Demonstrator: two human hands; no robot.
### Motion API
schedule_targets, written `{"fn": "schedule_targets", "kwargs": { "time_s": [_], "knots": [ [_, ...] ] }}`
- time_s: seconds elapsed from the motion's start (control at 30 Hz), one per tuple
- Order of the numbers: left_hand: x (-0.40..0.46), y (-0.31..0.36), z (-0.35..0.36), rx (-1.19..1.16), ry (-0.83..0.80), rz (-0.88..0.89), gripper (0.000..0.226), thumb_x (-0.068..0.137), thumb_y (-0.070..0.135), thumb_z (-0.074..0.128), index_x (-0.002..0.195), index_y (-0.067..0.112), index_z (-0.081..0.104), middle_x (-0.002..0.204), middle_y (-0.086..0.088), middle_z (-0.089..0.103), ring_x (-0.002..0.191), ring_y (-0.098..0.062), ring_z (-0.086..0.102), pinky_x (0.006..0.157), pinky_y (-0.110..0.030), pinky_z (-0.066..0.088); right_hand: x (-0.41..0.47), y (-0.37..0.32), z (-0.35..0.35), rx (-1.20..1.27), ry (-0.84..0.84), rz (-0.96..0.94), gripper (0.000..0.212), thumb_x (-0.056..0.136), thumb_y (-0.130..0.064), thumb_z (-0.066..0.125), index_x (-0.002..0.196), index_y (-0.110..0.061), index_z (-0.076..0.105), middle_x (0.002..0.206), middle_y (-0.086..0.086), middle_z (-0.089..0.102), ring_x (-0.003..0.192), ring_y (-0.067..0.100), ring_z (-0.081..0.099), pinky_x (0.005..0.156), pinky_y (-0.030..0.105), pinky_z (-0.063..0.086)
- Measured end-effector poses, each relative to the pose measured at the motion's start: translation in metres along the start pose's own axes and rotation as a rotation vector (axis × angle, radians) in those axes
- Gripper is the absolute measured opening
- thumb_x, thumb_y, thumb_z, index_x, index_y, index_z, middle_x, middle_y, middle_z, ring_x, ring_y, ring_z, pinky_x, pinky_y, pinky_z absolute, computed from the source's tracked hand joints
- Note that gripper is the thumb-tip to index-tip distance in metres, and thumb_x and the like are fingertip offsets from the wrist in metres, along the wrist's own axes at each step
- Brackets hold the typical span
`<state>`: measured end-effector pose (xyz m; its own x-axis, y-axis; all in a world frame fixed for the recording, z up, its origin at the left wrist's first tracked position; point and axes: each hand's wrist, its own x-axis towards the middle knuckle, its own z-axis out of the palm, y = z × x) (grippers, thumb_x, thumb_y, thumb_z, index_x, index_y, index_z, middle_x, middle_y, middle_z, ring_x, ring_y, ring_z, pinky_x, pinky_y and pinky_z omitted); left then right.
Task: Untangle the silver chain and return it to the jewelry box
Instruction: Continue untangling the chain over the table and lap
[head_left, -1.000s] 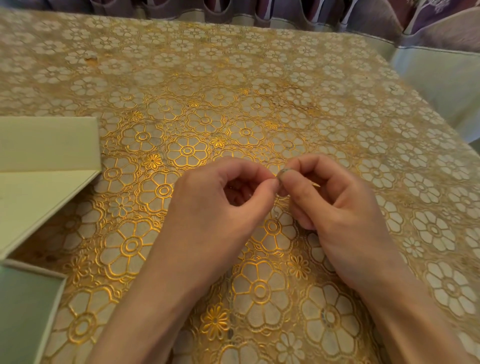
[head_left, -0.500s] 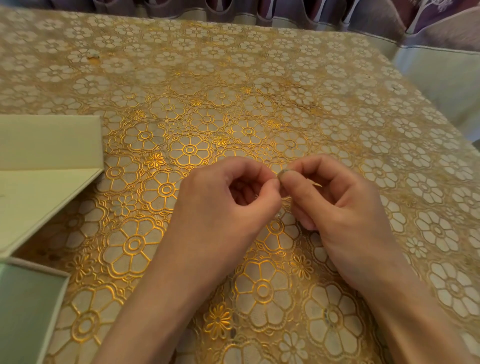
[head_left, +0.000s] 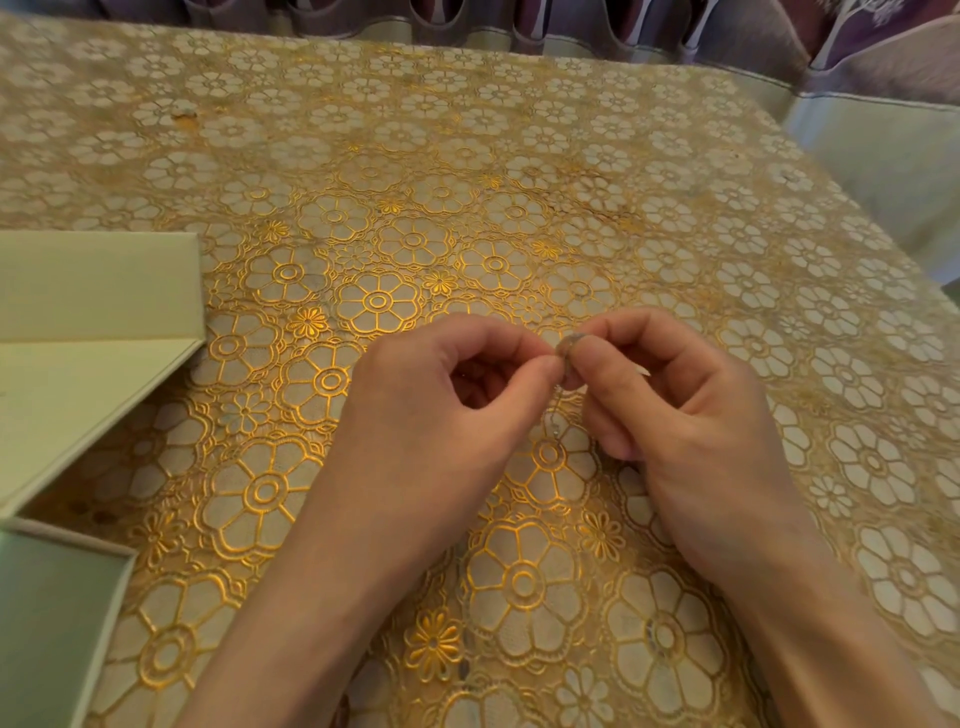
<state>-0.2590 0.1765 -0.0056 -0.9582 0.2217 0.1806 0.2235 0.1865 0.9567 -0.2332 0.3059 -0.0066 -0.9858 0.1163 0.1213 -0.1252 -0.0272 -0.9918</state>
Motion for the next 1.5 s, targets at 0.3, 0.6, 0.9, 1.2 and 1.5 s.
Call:
{"fn": "schedule_targets", "kwargs": {
  "time_s": [0.3, 0.6, 0.9, 1.2, 1.5],
  "knots": [
    [0.001, 0.001, 0.001, -0.059, -0.030, -0.018, 0.010, 0.071, 0.025, 0.072, 0.063, 0.023, 0.067, 0.055, 0.009, 0.061, 0.048, 0.000, 0.048, 0.045, -0.012, 0.039, 0.000, 0.001, 0.000, -0.027, 0.006, -0.021, 0.010, 0.077, -0.016, 0.059, 0.069, -0.021, 0.063, 0.058, -0.008, 0.059, 0.041, 0.000, 0.036, 0.039, 0.010, 0.029],
    [0.001, 0.001, -0.001, -0.094, -0.057, -0.026, 0.008, 0.070, 0.025, 0.063, 0.063, 0.022, 0.065, 0.059, -0.001, 0.062, 0.050, -0.001, 0.047, 0.046, -0.013, 0.038, 0.000, -0.005, 0.004, -0.001, 0.030, 0.028, 0.009, 0.071, -0.023, 0.058, 0.073, -0.014, 0.057, 0.055, -0.007, 0.054, 0.039, 0.003, 0.032, 0.036, 0.011, 0.026],
    [0.002, -0.004, 0.000, -0.071, -0.017, -0.009, 0.005, 0.070, 0.025, 0.063, 0.066, 0.024, 0.063, 0.056, 0.012, 0.058, 0.048, 0.001, 0.047, 0.047, -0.009, 0.038, -0.001, 0.001, -0.001, 0.026, -0.013, -0.062, 0.011, 0.075, -0.013, 0.062, 0.072, -0.023, 0.060, 0.061, -0.014, 0.051, 0.044, 0.000, 0.037, 0.042, 0.012, 0.027],
    [0.003, -0.005, -0.002, 0.006, -0.006, 0.045, 0.004, 0.071, 0.026, 0.064, 0.067, 0.024, 0.063, 0.059, 0.014, 0.060, 0.051, 0.002, 0.049, 0.050, -0.009, 0.039, 0.001, 0.006, 0.002, -0.183, 0.078, -0.068, 0.008, 0.072, -0.020, 0.063, 0.064, -0.022, 0.062, 0.056, -0.016, 0.054, 0.050, -0.002, 0.050, 0.051, 0.007, 0.036],
    [0.002, -0.006, -0.003, 0.235, 0.030, 0.170, 0.008, 0.073, 0.023, 0.064, 0.068, 0.029, 0.062, 0.062, 0.013, 0.060, 0.059, 0.001, 0.053, 0.056, -0.004, 0.037, 0.002, 0.008, 0.003, -0.279, 0.097, -0.106, 0.009, 0.072, -0.021, 0.064, 0.064, -0.025, 0.063, 0.064, -0.016, 0.058, 0.052, -0.002, 0.051, 0.051, 0.009, 0.037]
  ]
}}
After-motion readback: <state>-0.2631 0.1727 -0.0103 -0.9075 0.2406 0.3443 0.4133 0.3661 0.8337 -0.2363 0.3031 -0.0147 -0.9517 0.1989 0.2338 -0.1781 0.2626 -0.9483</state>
